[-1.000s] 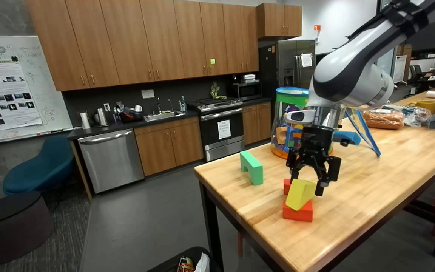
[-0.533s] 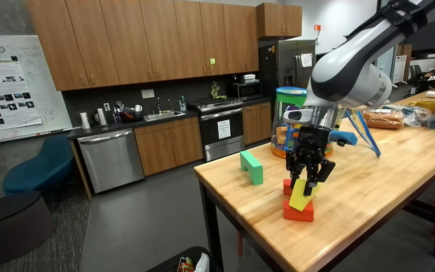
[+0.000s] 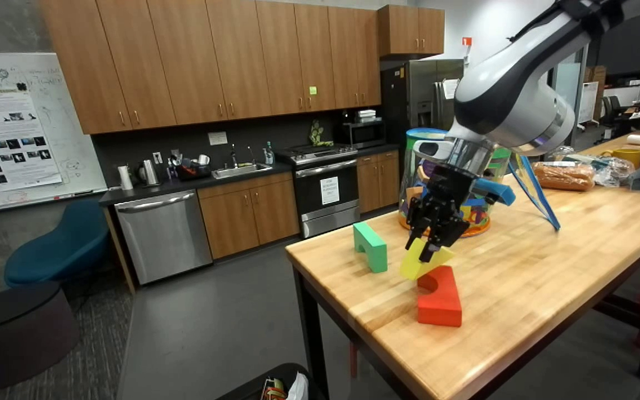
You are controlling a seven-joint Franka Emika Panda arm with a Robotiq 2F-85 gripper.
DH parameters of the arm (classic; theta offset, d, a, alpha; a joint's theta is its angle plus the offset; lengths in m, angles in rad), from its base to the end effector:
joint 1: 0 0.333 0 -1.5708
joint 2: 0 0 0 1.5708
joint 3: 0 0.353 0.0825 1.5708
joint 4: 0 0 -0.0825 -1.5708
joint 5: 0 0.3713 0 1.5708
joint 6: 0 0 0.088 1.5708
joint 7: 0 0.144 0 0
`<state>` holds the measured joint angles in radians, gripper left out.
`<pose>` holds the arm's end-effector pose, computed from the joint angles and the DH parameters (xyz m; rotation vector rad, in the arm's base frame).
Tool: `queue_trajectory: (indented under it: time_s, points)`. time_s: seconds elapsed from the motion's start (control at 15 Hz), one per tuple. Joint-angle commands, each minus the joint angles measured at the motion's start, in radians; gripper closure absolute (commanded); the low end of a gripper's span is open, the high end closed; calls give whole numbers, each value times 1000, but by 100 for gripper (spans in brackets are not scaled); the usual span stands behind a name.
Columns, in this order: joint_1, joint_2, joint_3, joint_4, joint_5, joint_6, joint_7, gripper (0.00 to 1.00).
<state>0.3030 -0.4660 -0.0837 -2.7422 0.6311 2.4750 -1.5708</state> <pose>0.3568 0.0928 0.3865 -2.2194 -1.7384 -0.6253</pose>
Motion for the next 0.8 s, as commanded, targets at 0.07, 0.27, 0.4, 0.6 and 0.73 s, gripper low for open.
queue_trajectory:
  time_s: [0.07, 0.27, 0.4, 0.6, 0.73]
  points:
    - [-26, 10, 28, 75, 27, 69, 144, 81]
    - [-51, 13, 48, 140, -37, 91, 267, 81]
    - [-70, 20, 55, 198, -99, 83, 358, 81]
    - [-94, 44, 43, 298, -220, 32, 497, 81]
    - [-108, 64, 29, 364, -279, -16, 566, 81]
